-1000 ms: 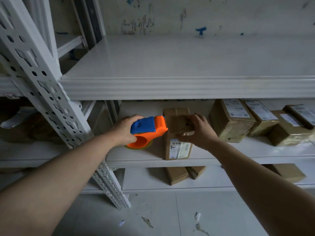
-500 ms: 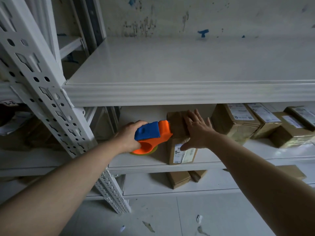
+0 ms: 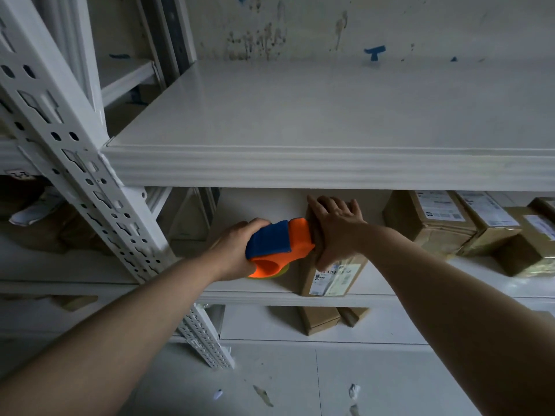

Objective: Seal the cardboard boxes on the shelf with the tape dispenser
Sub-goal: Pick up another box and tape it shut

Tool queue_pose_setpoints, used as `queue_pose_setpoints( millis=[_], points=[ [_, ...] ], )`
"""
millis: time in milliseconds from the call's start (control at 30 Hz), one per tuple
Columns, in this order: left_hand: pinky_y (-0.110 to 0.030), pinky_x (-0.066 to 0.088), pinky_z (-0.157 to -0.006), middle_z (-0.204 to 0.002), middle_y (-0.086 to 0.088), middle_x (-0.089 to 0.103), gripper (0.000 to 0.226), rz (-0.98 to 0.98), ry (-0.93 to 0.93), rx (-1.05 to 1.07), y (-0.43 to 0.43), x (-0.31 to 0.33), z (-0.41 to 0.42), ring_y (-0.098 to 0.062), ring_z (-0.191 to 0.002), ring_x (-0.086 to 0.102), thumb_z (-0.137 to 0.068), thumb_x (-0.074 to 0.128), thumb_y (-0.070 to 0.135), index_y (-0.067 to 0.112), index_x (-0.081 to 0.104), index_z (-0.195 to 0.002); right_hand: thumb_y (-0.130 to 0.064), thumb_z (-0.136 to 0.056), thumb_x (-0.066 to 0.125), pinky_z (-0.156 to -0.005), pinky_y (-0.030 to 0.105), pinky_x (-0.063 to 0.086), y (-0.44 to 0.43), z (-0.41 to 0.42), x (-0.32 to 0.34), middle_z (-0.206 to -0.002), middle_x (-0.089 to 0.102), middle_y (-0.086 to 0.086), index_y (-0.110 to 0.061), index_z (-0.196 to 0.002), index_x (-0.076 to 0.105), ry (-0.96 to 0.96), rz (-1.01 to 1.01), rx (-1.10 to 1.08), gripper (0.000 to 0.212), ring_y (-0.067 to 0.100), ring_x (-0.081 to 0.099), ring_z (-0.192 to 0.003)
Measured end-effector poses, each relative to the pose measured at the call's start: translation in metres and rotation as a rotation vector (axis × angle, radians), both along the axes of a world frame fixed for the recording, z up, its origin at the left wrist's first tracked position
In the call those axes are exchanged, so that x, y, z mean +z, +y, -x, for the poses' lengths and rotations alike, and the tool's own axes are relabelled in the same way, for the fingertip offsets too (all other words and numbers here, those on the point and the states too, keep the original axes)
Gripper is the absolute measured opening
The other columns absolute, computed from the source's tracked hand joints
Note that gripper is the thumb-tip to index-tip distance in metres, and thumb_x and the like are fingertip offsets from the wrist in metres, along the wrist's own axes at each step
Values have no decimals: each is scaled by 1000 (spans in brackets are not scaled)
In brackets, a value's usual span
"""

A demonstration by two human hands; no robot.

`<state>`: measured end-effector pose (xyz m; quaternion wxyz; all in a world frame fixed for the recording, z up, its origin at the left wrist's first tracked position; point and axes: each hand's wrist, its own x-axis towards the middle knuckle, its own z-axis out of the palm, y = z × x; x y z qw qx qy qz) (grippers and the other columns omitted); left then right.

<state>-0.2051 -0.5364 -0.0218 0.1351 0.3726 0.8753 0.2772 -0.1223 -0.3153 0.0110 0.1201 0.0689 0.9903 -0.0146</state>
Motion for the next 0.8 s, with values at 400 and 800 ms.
queue_pose_setpoints(
  millis=[400,800],
  points=[
    [-42,52,-86,-106,9,62,69,53,11,162,-15,-3,21,-19,-98,62,-64,65,6,49,48,-115,-47,-50,87,-118,53,10,36,-16,-6,-154,15,2,-23,-153,0,159,287,-105,137,28,15,-142],
    [-43,50,-88,-114,4,52,74,269,351,-9,48,27,-8,-22,-109,52,-64,73,27,41,41,-129,-11,-57,91,-111,31,24,74,-65,-80,-158,-2,-1,-28,-150,-21,67,789,-387,146,24,12,-145]
  ],
)
